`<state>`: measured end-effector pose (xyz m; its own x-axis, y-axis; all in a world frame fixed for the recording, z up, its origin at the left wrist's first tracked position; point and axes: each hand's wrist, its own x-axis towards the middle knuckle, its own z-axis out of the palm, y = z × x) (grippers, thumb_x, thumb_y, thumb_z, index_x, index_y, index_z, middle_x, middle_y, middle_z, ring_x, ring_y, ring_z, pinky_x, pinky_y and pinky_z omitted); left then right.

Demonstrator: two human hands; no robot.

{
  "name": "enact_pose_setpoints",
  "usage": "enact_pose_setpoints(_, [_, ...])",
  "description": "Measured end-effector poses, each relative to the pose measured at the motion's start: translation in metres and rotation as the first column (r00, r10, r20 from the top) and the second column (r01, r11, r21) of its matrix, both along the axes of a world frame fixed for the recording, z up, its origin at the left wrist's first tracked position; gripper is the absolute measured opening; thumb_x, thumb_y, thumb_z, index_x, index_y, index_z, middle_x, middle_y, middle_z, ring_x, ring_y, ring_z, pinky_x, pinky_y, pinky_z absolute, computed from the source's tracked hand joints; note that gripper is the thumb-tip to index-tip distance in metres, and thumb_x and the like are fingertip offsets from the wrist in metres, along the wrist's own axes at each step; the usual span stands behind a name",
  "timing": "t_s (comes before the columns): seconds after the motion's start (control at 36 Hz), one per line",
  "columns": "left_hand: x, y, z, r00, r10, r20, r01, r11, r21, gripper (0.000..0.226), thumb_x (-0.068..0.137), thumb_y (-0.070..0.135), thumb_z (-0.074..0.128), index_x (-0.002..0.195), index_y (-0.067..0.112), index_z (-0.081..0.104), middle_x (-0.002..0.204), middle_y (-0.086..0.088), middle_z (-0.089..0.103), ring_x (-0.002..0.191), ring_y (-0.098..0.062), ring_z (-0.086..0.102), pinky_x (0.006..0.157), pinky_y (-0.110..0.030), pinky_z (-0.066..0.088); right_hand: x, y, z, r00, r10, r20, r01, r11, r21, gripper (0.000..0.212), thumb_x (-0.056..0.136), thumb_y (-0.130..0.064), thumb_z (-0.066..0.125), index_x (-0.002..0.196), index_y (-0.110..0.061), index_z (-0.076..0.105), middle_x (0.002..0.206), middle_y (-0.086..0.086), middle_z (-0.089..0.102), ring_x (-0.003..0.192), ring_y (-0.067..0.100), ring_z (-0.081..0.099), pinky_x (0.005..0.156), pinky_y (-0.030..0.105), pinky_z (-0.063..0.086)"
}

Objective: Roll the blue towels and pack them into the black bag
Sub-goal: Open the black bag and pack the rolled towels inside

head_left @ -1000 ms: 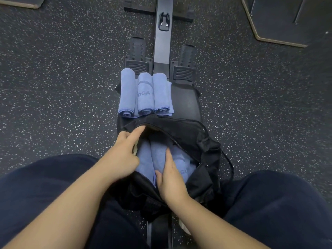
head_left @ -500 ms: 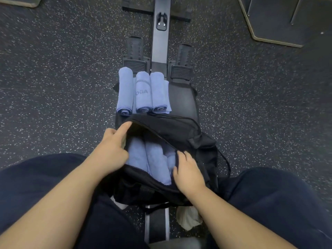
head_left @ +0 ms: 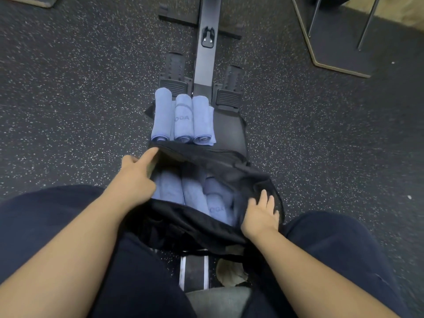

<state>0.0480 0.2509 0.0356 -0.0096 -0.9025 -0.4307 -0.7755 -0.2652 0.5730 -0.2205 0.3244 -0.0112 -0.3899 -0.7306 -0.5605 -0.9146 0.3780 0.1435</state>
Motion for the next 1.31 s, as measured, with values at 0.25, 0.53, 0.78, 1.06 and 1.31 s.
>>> enact_pose_setpoints(0.25, [0.012,0.005,0.000,1.000,0.022,-0.005,-0.022,0.999,-0.031,0.078,0.082,-0.002,0.045,0.144,0.042,0.029,0.112,-0.001,0.024,0.090,-0.028,0.050,0.087,-0.029,0.039,-0.019,-0.007,0.056,1.000,-0.008,-0.024,-0.001,0.943,-0.333,0.040,0.088,-0.009,0.047,0.127,-0.011,0.037,0.150,0.007,0.021,0.120,0.034,0.041,0.087,0.042,0.042])
enact_pose_setpoints(0.53, [0.030,0.025,0.025,0.993,0.120,0.006,-0.118,0.986,-0.118,0.083,0.080,-0.006,0.043,0.147,0.039,0.025,0.111,0.002,0.022,0.082,-0.027,0.050,0.083,-0.032,0.040,0.006,-0.008,0.126,0.990,0.088,0.112,-0.014,0.842,-0.539,0.038,0.079,0.005,0.044,0.116,-0.004,0.045,0.149,0.009,0.025,0.117,0.036,0.037,0.091,0.041,0.037])
enact_pose_setpoints(0.78, [0.027,0.037,0.025,0.997,0.068,0.026,-0.068,0.998,0.000,0.088,0.080,-0.007,0.042,0.152,0.034,0.011,0.119,-0.008,0.030,0.088,-0.025,0.042,0.081,-0.030,0.037,0.011,-0.027,0.143,0.985,0.124,0.121,-0.046,0.862,-0.504,0.044,0.081,-0.001,0.056,0.121,-0.005,0.038,0.151,0.009,0.017,0.126,0.034,0.031,0.096,0.041,0.034])
enact_pose_setpoints(1.06, [0.026,0.040,0.002,0.999,-0.041,-0.003,0.041,0.994,0.098,0.089,0.079,-0.008,0.041,0.151,0.033,0.010,0.117,-0.008,0.032,0.097,-0.029,0.048,0.085,-0.027,0.037,-0.002,-0.008,0.122,0.987,0.067,0.146,0.003,0.900,-0.436,0.042,0.081,0.001,0.058,0.118,-0.006,0.039,0.146,0.011,0.024,0.123,0.036,0.034,0.096,0.039,0.034])
enact_pose_setpoints(1.31, [0.018,0.039,-0.003,0.999,-0.037,-0.002,0.037,0.995,0.098,0.090,0.078,-0.008,0.041,0.152,0.033,0.010,0.113,-0.004,0.028,0.092,-0.026,0.047,0.087,-0.031,0.043,-0.004,-0.010,0.110,0.980,0.030,0.196,0.053,0.914,-0.403,0.051,0.084,0.000,0.052,0.132,-0.006,0.034,0.149,0.012,0.021,0.131,0.034,0.026,0.100,0.041,0.033])
